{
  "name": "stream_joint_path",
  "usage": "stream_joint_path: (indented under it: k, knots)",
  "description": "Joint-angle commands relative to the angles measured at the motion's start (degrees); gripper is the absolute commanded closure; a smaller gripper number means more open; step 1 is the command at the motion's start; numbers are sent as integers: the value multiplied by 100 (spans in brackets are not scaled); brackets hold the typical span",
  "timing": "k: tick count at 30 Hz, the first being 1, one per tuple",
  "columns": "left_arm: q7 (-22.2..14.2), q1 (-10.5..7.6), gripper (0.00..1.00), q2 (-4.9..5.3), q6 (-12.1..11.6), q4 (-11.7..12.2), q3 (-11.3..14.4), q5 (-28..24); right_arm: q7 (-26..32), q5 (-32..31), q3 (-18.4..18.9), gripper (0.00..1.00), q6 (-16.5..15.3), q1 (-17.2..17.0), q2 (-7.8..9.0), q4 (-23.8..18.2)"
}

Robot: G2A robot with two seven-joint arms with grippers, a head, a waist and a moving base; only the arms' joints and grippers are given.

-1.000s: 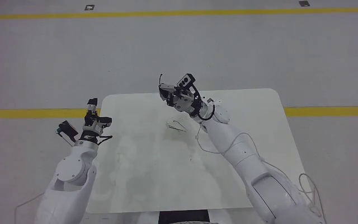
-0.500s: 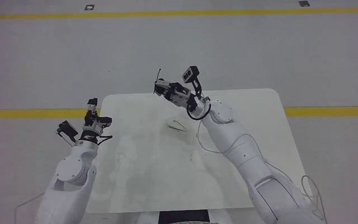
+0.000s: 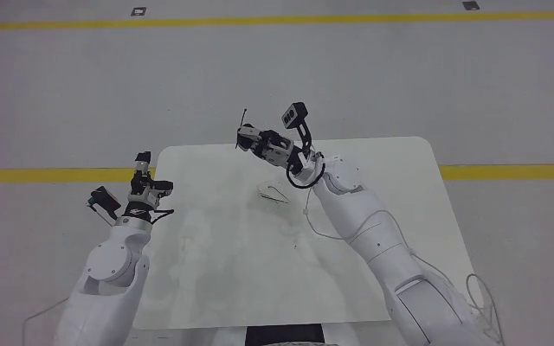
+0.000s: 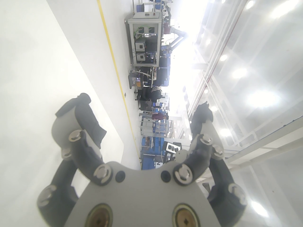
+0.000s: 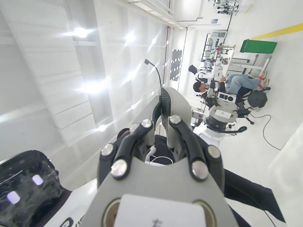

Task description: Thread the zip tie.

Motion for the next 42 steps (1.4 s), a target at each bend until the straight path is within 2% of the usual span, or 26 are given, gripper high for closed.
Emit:
stream_joint_path:
  k: [1, 4, 10, 20, 23, 26, 29, 30, 33, 34, 38, 40, 42]
  knots:
    - [0, 0, 0, 0, 0, 0, 0, 0, -419, -989, -19, 100, 0, -27, 44, -194]
    - [0, 0, 0, 0, 0, 0, 0, 0, -884, -1799, -31, 100, 0, -148, 93, -507]
    - [0, 0, 0, 0, 0, 0, 0, 0, -1545, -2728, -78, 100, 68, -306, 141, -811]
    - [0, 0, 0, 0, 0, 0, 0, 0, -1596, -2813, -82, 100, 80, -335, 148, -857]
    - [-60, -24, 0, 3, -35, 5, 22, 134, -1726, -2905, -83, 100, 171, -408, 158, -1005]
    - [-322, -34, 0, 42, -414, 39, 32, 1030, -1832, -2994, -56, 100, 307, -431, 172, -1080]
    - [-467, -33, 0, 83, -928, 134, 14, 2026, -1926, -3072, -21, 100, 505, -435, 186, -1124]
    - [-503, -34, 0, 103, -1161, 190, 3, 2521, -1960, -3087, -7, 100, 600, -435, 190, -1146]
    - [-377, -62, 0, 137, -1664, 310, -35, 3595, -2027, -3148, 8, 100, 804, -430, 198, -1189]
    - [-173, -75, 0, 158, -1900, 372, -74, 4361, -2066, -3190, 20, 100, 938, -420, 203, -1191]
    - [328, -135, 0, 204, -1948, 302, 144, 5780, -2080, -3286, 27, 100, 1322, -391, 215, -1224]
    - [674, -151, 0, 261, -1948, 366, 221, 6556, -2061, -3261, 17, 100, 1360, -399, 214, -1245]
    - [674, -151, 0, 261, -1948, 366, 221, 6556, -2061, -3261, 17, 100, 1360, -399, 214, -1245]
